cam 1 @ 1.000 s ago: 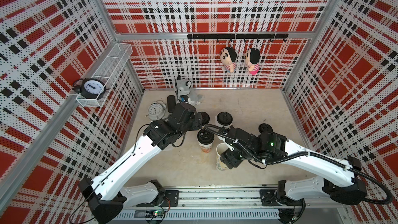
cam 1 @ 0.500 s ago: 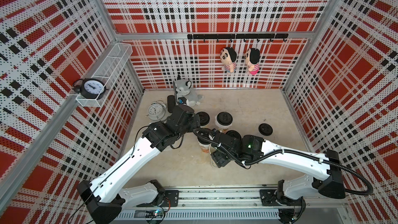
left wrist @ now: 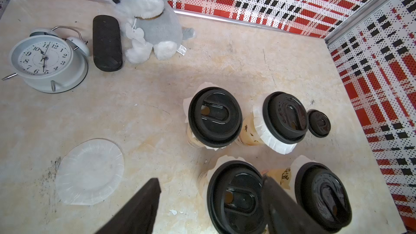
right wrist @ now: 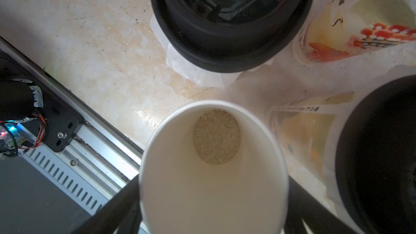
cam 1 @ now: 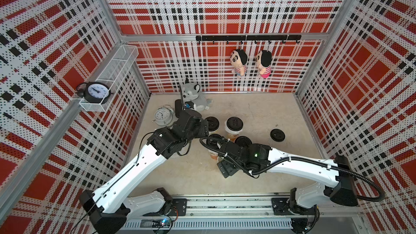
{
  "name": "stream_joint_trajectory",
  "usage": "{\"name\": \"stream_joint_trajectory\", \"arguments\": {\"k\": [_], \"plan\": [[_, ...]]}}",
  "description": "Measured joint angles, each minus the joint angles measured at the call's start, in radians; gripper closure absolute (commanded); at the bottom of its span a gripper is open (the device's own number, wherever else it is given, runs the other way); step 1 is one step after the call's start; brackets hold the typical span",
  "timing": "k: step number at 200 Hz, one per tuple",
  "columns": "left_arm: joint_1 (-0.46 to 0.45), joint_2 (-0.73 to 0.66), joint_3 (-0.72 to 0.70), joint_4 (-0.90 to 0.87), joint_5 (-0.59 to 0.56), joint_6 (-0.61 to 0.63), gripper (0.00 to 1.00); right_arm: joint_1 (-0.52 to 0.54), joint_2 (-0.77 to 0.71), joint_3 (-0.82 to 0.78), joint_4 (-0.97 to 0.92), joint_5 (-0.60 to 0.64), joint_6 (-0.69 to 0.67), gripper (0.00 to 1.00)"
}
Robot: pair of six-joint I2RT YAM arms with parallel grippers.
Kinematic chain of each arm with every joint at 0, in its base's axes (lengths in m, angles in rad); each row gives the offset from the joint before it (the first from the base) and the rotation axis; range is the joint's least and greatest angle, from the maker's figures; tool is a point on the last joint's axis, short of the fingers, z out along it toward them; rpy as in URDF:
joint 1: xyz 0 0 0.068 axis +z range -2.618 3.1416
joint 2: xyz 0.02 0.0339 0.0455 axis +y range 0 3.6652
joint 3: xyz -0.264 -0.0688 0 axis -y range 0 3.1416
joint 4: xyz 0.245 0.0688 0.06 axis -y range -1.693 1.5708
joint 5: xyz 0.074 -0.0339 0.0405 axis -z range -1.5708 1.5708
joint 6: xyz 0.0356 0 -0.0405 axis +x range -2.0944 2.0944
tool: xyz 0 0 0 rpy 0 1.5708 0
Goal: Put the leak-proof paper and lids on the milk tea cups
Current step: Place the cup at the center of the board, then pick up the leak-proof paper from the center of the board.
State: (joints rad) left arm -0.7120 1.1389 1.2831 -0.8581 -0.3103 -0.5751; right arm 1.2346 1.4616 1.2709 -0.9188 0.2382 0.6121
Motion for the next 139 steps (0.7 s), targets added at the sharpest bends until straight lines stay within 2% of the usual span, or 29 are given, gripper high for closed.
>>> {"name": "stream_joint_trajectory", "arguments": {"k": [14,40,60,107,139], "plan": [[0.000,-0.001,-0.002,-0.002,0.000,-0.002,0.24,0.002,-0.001,0.000,-0.003,0.006,0.006,0.00],[0.018,-0.003,-0.013,-0.014,-0.001,-0.009,0.24,0.002,-0.007,0.008,-0.012,0.015,0.008,0.00],[0.071,-0.013,-0.046,-0.027,0.010,-0.015,0.25,0.002,-0.016,0.047,-0.025,0.025,0.006,0.00],[0.307,-0.032,-0.176,-0.048,0.081,0.005,0.31,-0.015,-0.046,0.232,-0.060,0.082,-0.023,0.00],[0.492,0.002,-0.272,-0.037,0.151,0.041,0.36,-0.118,-0.099,0.269,-0.056,0.071,-0.069,0.02]]}}
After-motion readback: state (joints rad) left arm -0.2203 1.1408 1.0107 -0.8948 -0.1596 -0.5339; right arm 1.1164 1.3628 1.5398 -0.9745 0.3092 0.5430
